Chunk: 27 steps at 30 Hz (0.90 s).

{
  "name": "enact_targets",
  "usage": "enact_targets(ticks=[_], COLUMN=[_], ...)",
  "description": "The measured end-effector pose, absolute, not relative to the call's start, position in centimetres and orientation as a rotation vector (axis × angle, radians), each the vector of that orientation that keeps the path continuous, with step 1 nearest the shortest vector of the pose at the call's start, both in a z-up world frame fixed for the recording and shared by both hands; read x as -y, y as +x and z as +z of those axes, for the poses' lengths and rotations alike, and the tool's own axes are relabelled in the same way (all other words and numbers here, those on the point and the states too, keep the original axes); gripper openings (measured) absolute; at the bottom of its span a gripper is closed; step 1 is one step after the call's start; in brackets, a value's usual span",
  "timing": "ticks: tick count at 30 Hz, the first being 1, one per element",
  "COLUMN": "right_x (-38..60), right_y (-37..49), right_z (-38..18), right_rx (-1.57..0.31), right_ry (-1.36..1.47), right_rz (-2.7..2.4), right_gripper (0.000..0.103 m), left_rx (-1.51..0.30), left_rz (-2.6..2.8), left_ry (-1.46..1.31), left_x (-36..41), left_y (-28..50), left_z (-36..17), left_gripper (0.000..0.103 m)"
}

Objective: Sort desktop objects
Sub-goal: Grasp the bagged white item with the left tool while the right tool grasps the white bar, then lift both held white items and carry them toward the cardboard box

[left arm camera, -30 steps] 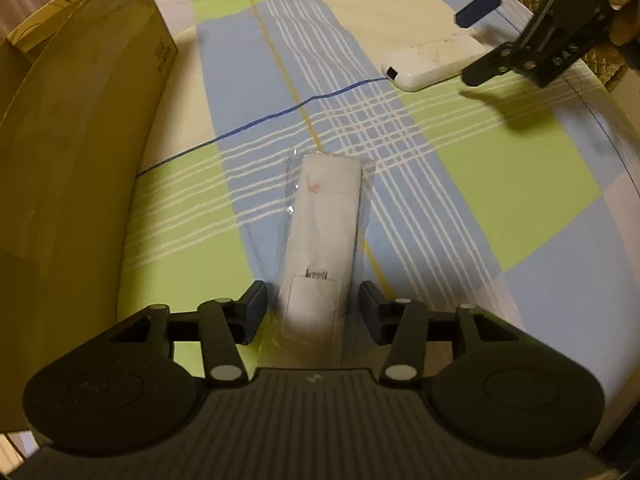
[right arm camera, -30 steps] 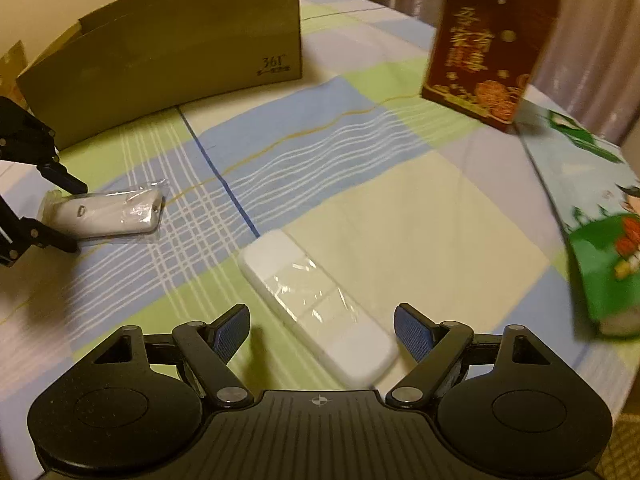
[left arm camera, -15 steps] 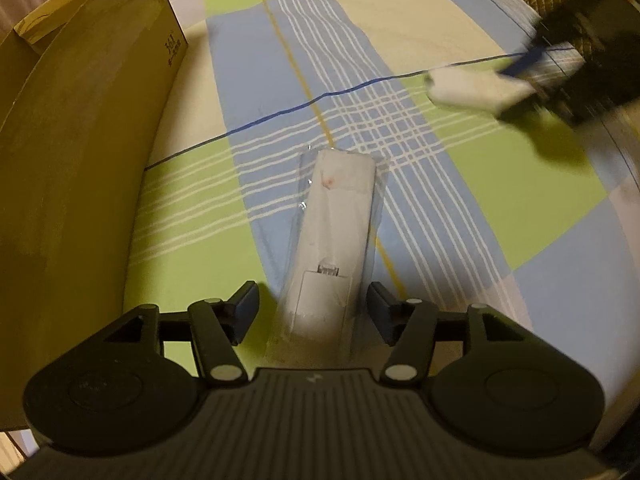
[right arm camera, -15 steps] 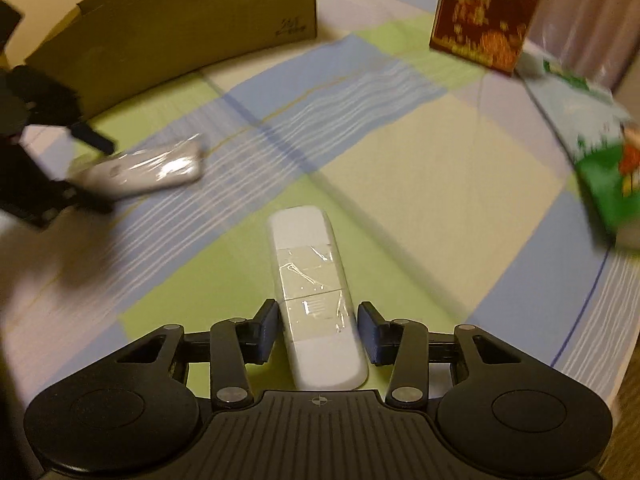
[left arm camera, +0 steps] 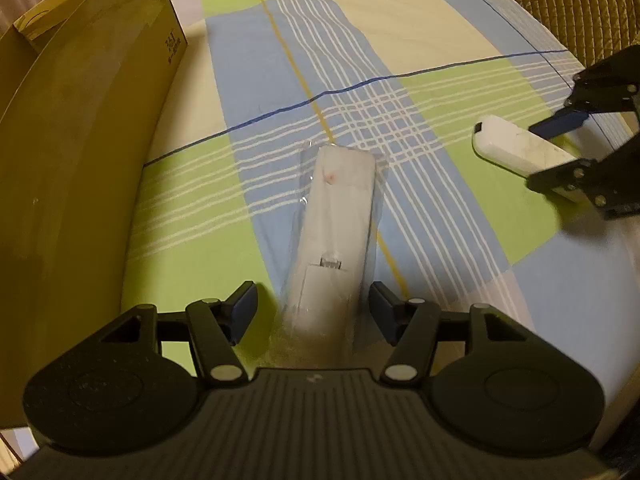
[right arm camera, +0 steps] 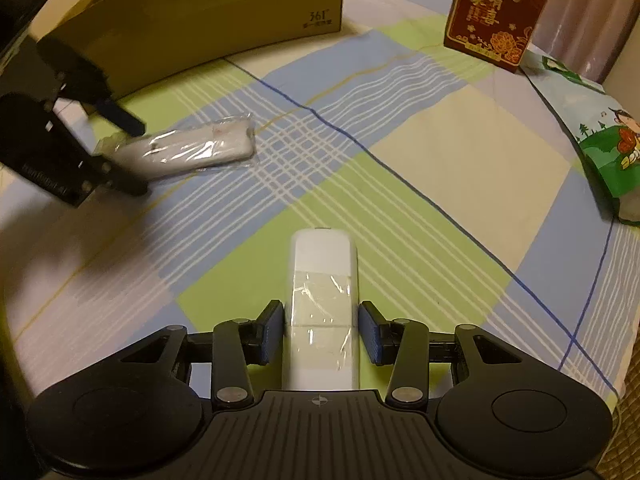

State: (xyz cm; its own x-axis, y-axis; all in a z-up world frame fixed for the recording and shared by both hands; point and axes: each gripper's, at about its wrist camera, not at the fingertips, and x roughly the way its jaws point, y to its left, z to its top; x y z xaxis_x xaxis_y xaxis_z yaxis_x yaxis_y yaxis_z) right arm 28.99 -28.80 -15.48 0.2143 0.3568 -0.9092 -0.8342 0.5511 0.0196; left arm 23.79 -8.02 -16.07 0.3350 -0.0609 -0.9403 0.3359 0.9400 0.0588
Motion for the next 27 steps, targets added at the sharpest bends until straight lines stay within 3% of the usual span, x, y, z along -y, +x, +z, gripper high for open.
enact_targets(ticks=[3, 6, 15, 17, 18, 19, 27], right_x=[28.8, 28.8, 28.5, 28.6, 28.6, 28.7, 29.1], right_y=[28.9, 28.9, 28.3, 28.1, 28.0, 27.9, 26.3], right_z=[-15.5, -15.7, -15.7, -15.6, -15.5, -15.4, -15.2], right_rx=[-1.056, -1.081, -1.076, -1.069, -1.067, -1.066, -1.085], right_ry=[-0.542, -0.514, -0.491, -0.487, -0.484, -0.48, -0.468], right_rz=[0.871, 0.85, 0.788, 0.78, 0.779, 0.778, 0.753], right_gripper=[0.043, 0.064, 0.066, 0.062, 0.054, 0.039, 0.039], left_rx=[-1.212, -1.212, -1.209, -1.209, -1.208, -1.208, -1.204], left_rz=[-0.25, -0.241, -0.233, -0.23, -0.231, -0.231, -0.234], left_ry=[0.243, 0.234, 0.235, 0.233, 0.232, 0.231, 0.224], left_x=[7.8, 7.6, 7.7, 7.7, 7.7, 7.7, 7.6], left_y=[23.3, 23.3, 23.5, 23.5, 23.5, 23.5, 23.6], left_z=[-16.1, -16.1, -16.1, -16.1, -16.1, -16.1, -16.2], left_gripper=[0.058, 0.061, 0.063, 0.064, 0.064, 0.064, 0.068])
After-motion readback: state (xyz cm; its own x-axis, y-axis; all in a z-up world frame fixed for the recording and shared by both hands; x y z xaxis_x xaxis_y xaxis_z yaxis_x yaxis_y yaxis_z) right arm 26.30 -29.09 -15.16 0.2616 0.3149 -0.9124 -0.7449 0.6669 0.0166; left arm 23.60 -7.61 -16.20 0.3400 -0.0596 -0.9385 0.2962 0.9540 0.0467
